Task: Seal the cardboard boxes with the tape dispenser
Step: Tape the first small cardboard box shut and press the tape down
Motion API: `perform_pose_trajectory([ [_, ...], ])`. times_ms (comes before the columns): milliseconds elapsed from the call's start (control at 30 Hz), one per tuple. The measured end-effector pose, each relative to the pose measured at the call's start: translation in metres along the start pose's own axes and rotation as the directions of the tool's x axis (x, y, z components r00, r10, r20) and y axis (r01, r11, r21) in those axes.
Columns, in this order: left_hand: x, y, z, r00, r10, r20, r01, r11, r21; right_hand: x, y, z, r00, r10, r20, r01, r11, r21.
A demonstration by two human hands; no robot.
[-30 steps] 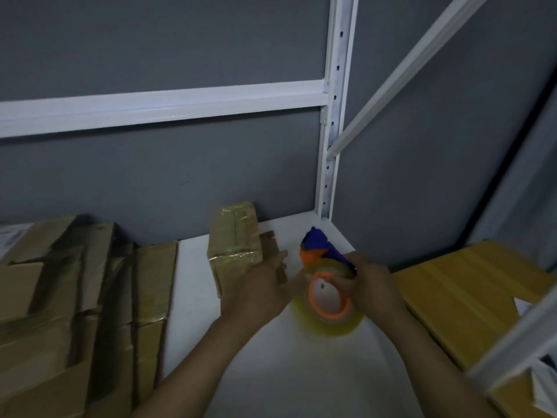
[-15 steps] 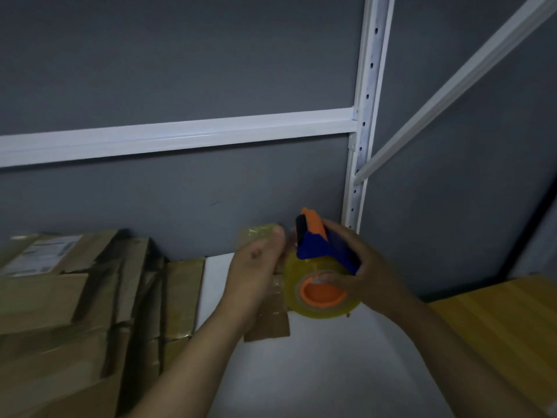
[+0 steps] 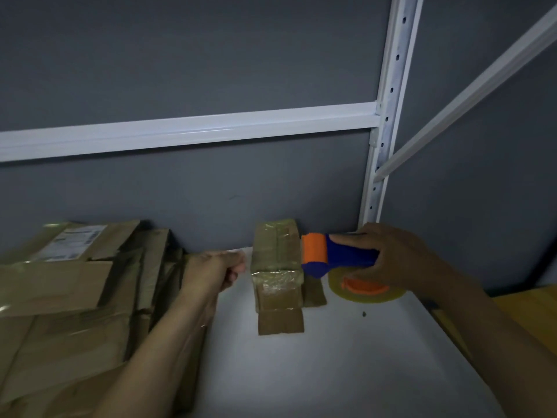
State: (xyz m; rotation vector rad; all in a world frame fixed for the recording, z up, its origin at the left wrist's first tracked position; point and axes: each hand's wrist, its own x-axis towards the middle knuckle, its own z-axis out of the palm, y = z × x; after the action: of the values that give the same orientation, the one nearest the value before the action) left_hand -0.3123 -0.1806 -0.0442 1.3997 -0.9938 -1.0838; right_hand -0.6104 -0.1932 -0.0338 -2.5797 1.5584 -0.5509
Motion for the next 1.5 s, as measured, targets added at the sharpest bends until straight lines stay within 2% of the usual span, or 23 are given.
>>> perform_pose_trajectory([
  [100, 0.011, -0.018, -0.002, 0.999, -0.054, -0.005, 0.054, 0.994, 0.09, 0.002, 0.002, 0.004, 0.998, 0.013, 0.064, -0.007, 0.995, -0.1],
  [300, 0.035, -0.049, 0.002, 0.988, -0.144, -0.048, 0.148, 0.986, 0.071, 0.017, -0.002, 0.014, 0.993, 0.002, 0.115, 0.026, 0.97, -0.243],
  [467, 0.033, -0.06, 0.005, 0.981, -0.183, 0.058, 0.18, 0.982, 0.047, 0.017, -0.001, 0.024, 0.98, 0.066, 0.186, -0.028, 0.98, -0.198],
  [533, 0.036, -0.059, 0.001, 0.977, -0.192, 0.093, 0.173, 0.968, 0.183, 0.016, -0.003, 0.026, 0.978, 0.074, 0.193, -0.038, 0.982, -0.185],
  [633, 0.036, -0.066, -0.004, 0.951, -0.256, 0.174, 0.158, 0.884, 0.439, 0.015, -0.004, 0.027, 0.973, 0.08, 0.217, -0.048, 0.988, -0.149],
  [667, 0.035, -0.071, -0.003, 0.971, -0.177, 0.161, 0.089, 0.891, 0.446, 0.016, -0.005, 0.029, 0.973, 0.074, 0.216, -0.042, 0.988, -0.15],
  [700, 0.033, -0.076, -0.002, 0.992, -0.024, 0.121, -0.03, 0.904, 0.426, 0.017, -0.008, 0.03, 0.976, 0.062, 0.207, -0.03, 0.987, -0.157],
  [767, 0.026, -0.077, 0.003, 0.955, 0.287, 0.072, -0.292, 0.881, 0.372, 0.023, -0.016, 0.035, 0.979, 0.044, 0.198, -0.012, 0.988, -0.156],
  [800, 0.026, -0.075, 0.005, 0.921, 0.364, 0.139, -0.389, 0.837, 0.385, 0.026, -0.02, 0.039, 0.98, 0.034, 0.195, -0.005, 0.989, -0.147],
  [833, 0.028, -0.074, 0.005, 0.888, 0.383, 0.254, -0.459, 0.764, 0.454, 0.029, -0.023, 0.042, 0.981, 0.022, 0.191, 0.006, 0.989, -0.145],
  [867, 0.03, -0.074, 0.003, 0.858, 0.361, 0.366, -0.513, 0.639, 0.573, 0.033, -0.026, 0.044, 0.983, 0.013, 0.182, 0.015, 0.989, -0.148],
  [900, 0.034, -0.076, 0.0, 0.822, 0.361, 0.441, -0.567, 0.441, 0.696, 0.035, -0.027, 0.045, 0.985, 0.006, 0.173, 0.021, 0.988, -0.155],
  [933, 0.038, -0.074, -0.003, 0.758, 0.422, 0.497, -0.616, 0.215, 0.758, 0.037, -0.028, 0.046, 0.986, 0.002, 0.166, 0.026, 0.986, -0.162],
  [967, 0.041, -0.073, -0.004, 0.689, 0.466, 0.555, -0.642, 0.039, 0.766, 0.038, -0.027, 0.047, 0.986, 0.004, 0.169, 0.024, 0.986, -0.164],
  [1000, 0.041, -0.071, -0.002, 0.641, 0.465, 0.611, -0.665, -0.062, 0.744, 0.037, -0.027, 0.047, 0.985, 0.005, 0.172, 0.022, 0.987, -0.158],
  [1033, 0.041, -0.068, 0.002, 0.619, 0.437, 0.653, -0.693, -0.088, 0.716, 0.036, -0.026, 0.048, 0.985, 0.01, 0.174, 0.017, 0.989, -0.148],
  [1067, 0.042, -0.069, 0.007, 0.615, 0.419, 0.668, -0.714, -0.064, 0.698, 0.035, -0.025, 0.05, 0.984, 0.016, 0.175, 0.008, 0.991, -0.137],
  [1167, 0.045, -0.07, 0.012, 0.638, 0.389, 0.665, -0.714, -0.027, 0.7, 0.028, -0.02, 0.05, 0.976, 0.053, 0.213, -0.031, 0.994, -0.102],
  [1300, 0.05, -0.071, 0.005, 0.635, 0.355, 0.686, -0.72, -0.048, 0.692, 0.01, -0.008, 0.042, 0.97, 0.084, 0.227, -0.076, 0.996, -0.045],
  [1400, 0.052, -0.071, 0.006, 0.633, 0.345, 0.693, -0.718, -0.072, 0.692, -0.009, 0.004, 0.034, 0.966, 0.116, 0.233, -0.088, 0.988, -0.128],
  [1500, 0.054, -0.071, 0.008, 0.641, 0.321, 0.697, -0.719, -0.066, 0.692, -0.019, 0.009, 0.039, 0.982, 0.09, 0.168, -0.043, 0.963, -0.268],
])
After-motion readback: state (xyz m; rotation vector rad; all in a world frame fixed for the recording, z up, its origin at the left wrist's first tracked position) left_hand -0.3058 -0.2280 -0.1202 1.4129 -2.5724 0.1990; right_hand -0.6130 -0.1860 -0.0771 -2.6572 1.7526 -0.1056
